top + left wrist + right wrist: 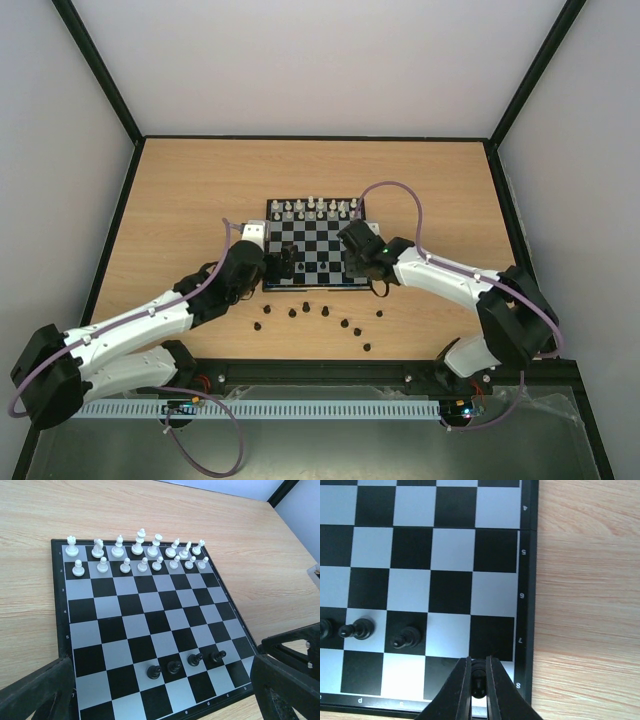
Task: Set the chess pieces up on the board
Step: Pick up the chess piece at the center of the board, then place the chess piece on the chessboard.
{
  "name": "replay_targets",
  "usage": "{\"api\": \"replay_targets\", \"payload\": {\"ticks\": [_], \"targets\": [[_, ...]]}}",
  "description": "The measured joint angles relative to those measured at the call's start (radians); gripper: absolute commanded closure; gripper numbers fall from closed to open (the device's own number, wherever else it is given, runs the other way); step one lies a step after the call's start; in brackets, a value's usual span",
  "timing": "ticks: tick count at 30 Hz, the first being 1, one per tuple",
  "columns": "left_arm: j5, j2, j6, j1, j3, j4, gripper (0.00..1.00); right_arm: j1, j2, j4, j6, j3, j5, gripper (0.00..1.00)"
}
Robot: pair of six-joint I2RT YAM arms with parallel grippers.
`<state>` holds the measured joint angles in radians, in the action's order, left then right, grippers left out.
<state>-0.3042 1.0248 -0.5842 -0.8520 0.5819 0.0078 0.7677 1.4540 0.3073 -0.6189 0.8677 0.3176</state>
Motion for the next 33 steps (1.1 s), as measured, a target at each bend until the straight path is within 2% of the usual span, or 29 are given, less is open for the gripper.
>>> {"api": "replay_targets", "payload": {"ticks": [28,33], "targets": [[-0.008,-0.025,0.000,0.005,-0.008,-0.007,0.01,0.010,0.179,-0.045,0.048,0.080,-0.063,0.99],[-0.009,-0.026,0.000,0.006,-0.008,-0.007,0.01,0.011,0.197,-0.046,0.051,0.088,-0.053,0.93]]}}
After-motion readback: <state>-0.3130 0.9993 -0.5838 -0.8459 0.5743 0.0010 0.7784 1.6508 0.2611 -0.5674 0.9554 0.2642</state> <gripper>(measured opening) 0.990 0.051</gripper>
